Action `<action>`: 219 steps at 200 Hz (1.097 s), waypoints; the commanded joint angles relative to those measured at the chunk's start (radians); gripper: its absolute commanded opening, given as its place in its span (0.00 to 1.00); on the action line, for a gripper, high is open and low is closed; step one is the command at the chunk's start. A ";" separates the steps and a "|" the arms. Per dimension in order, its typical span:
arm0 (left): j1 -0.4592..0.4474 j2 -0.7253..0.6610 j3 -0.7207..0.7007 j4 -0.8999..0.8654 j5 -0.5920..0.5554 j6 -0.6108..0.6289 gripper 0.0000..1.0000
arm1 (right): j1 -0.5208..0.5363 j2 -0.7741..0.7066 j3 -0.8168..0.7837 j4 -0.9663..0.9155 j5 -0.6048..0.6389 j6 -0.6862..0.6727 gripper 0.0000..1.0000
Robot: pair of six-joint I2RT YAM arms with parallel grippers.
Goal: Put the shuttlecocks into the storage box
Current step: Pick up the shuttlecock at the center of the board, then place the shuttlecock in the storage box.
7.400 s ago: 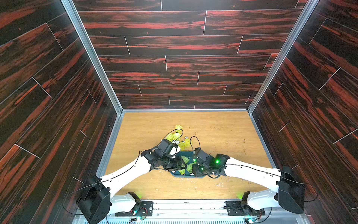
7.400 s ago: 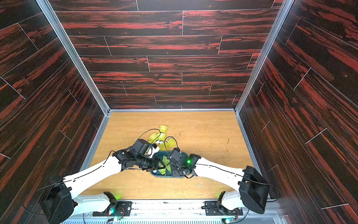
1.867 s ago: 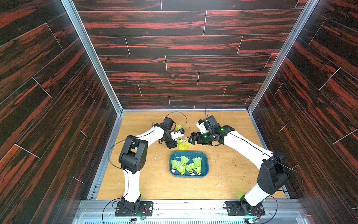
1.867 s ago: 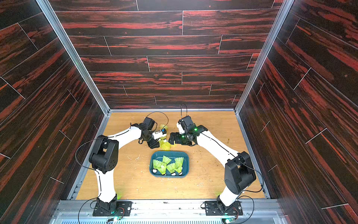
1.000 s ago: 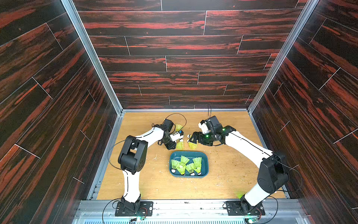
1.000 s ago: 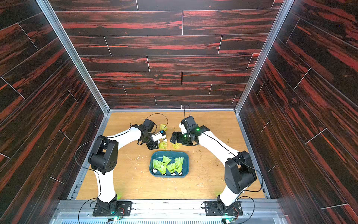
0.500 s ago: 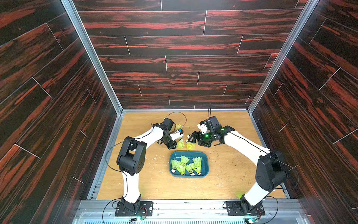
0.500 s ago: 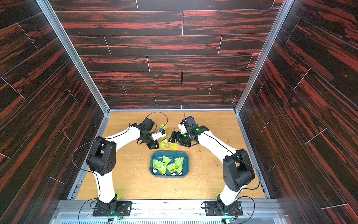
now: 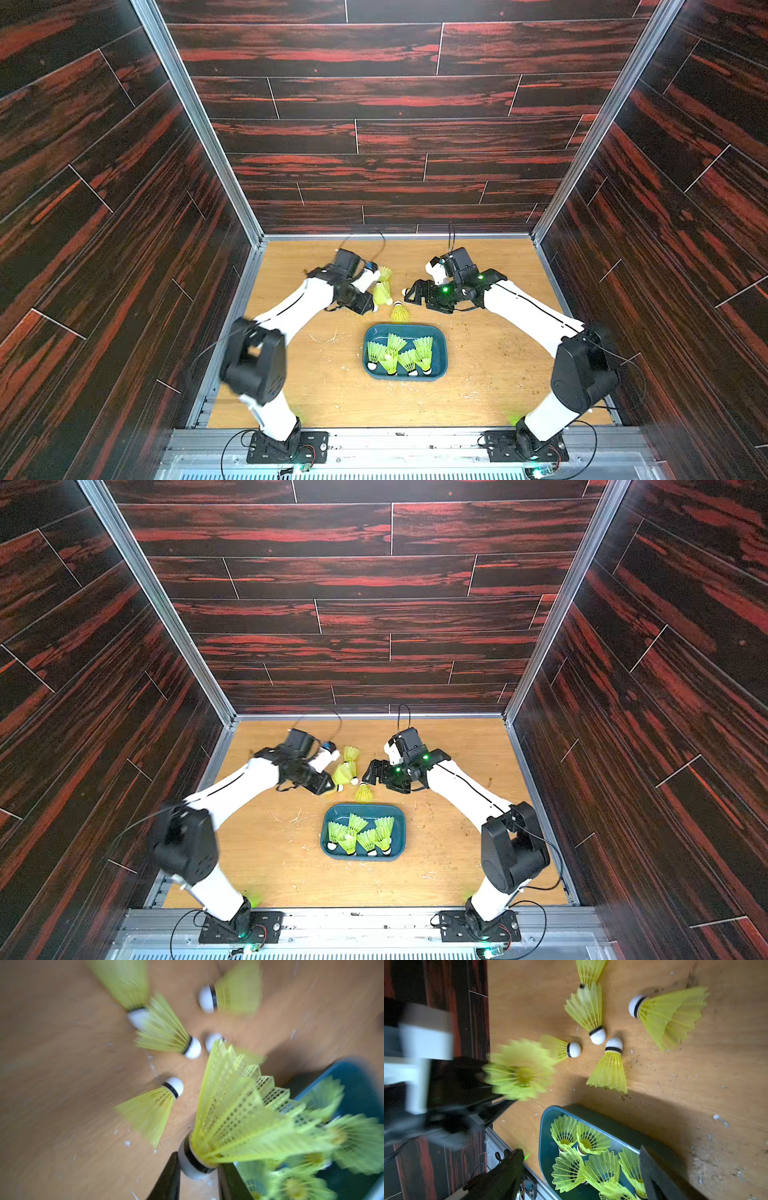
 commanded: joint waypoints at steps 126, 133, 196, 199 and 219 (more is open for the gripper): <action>-0.206 -0.625 -0.476 0.078 0.001 -1.096 0.10 | 0.038 -0.174 -0.155 0.035 -0.042 -0.027 0.91; -0.232 -0.646 -0.497 0.076 -0.023 -1.137 0.10 | 0.046 -0.182 -0.168 0.041 -0.046 -0.022 0.91; -0.390 -0.680 -0.567 0.033 -0.174 -1.300 0.08 | 0.105 -0.247 -0.245 0.055 -0.026 -0.008 0.91; -0.394 -0.677 -0.568 0.033 -0.178 -1.306 0.08 | 0.105 -0.249 -0.246 0.058 -0.026 -0.008 0.91; -0.428 -0.657 -0.584 0.047 -0.203 -1.343 0.07 | 0.110 -0.256 -0.248 0.058 -0.031 -0.006 0.90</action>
